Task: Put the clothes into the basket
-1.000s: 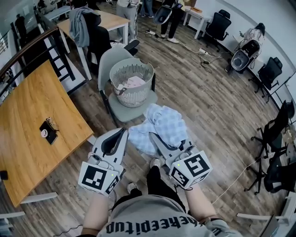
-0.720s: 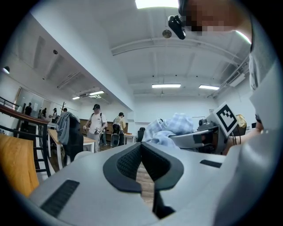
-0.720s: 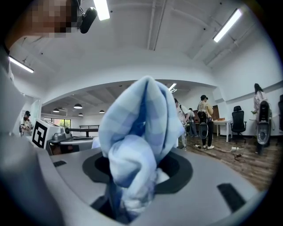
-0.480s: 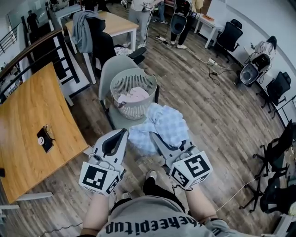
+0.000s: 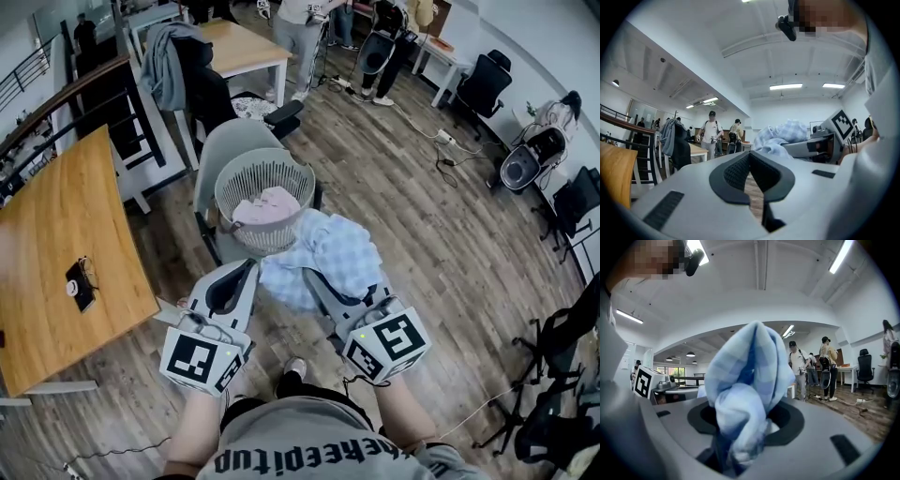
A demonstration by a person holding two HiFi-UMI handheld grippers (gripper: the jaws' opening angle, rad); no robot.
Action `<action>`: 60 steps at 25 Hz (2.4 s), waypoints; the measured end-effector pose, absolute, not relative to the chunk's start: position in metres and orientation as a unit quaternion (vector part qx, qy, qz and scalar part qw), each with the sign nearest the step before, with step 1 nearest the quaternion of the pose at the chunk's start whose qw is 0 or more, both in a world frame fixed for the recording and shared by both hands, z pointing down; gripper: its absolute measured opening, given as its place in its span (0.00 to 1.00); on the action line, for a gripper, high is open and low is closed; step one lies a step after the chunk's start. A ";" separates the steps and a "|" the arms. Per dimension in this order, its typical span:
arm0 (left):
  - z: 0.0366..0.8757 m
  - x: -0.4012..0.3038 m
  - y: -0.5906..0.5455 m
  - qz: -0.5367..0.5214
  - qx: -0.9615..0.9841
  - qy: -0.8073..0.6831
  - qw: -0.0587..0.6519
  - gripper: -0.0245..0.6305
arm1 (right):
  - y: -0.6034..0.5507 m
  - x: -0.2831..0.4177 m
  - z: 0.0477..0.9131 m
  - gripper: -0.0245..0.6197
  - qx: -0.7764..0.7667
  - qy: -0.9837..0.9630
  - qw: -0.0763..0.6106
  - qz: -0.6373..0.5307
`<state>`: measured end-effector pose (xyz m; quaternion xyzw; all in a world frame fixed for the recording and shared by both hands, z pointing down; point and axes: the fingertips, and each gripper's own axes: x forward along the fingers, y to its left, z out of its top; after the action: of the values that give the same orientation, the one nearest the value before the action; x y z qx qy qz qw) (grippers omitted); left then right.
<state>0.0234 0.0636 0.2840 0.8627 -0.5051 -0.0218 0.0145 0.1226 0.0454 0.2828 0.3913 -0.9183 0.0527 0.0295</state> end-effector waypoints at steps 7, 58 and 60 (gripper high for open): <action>0.288 0.049 0.050 -0.013 0.853 -0.522 0.009 0.06 | 0.025 0.145 0.290 0.40 0.373 -0.926 0.027 0.055; 0.306 -0.059 -0.123 0.020 0.914 -0.403 0.040 0.06 | -0.122 0.044 0.311 0.40 0.503 -0.858 0.025 0.100; 0.306 -0.062 -0.127 0.021 0.917 -0.396 0.041 0.06 | -0.124 0.041 0.310 0.40 0.510 -0.854 0.025 0.101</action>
<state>-0.0617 -0.1265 0.3055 0.9170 -0.3963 0.0207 0.0414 0.0413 -0.1239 0.3100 0.5099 -0.8539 0.1013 0.0247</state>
